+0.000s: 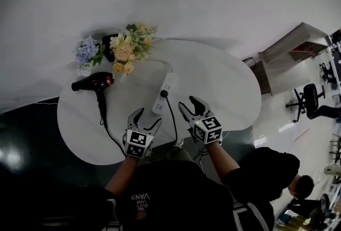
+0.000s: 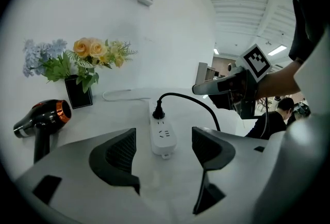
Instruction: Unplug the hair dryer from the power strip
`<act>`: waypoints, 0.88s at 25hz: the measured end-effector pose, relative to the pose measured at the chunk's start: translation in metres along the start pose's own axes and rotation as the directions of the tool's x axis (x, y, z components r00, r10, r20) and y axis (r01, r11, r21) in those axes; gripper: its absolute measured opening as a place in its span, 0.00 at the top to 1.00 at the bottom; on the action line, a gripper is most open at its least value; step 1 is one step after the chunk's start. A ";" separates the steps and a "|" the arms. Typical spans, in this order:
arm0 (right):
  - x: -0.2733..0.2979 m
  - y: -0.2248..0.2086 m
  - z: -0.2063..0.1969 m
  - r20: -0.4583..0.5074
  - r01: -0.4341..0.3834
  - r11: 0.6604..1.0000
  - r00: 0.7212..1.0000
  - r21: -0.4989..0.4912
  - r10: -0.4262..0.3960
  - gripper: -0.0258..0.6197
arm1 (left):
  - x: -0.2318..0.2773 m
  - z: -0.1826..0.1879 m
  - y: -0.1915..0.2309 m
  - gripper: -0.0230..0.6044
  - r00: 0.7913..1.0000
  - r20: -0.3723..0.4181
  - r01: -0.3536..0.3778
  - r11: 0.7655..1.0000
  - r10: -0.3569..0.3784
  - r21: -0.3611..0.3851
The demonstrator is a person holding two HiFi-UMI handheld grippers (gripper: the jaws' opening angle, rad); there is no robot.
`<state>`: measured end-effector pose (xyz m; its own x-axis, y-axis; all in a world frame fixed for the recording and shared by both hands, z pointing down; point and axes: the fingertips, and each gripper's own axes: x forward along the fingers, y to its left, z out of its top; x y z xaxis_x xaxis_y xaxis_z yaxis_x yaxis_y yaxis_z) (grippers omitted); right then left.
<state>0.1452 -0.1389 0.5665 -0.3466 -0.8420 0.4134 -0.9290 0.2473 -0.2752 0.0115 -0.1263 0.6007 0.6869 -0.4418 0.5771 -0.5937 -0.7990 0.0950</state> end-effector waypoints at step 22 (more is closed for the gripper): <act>0.094 0.025 -0.025 -0.226 -0.390 0.867 0.916 -0.311 0.331 0.65 | 0.054 -0.022 0.005 0.42 0.988 -0.059 -0.140 0.990 0.141 0.018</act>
<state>0.0860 -0.1998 0.6207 -0.6541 -0.5813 0.4840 -0.7107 0.6914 -0.1300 0.0364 -0.1451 0.6504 0.5704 -0.5250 0.6317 -0.6765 -0.7364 -0.0011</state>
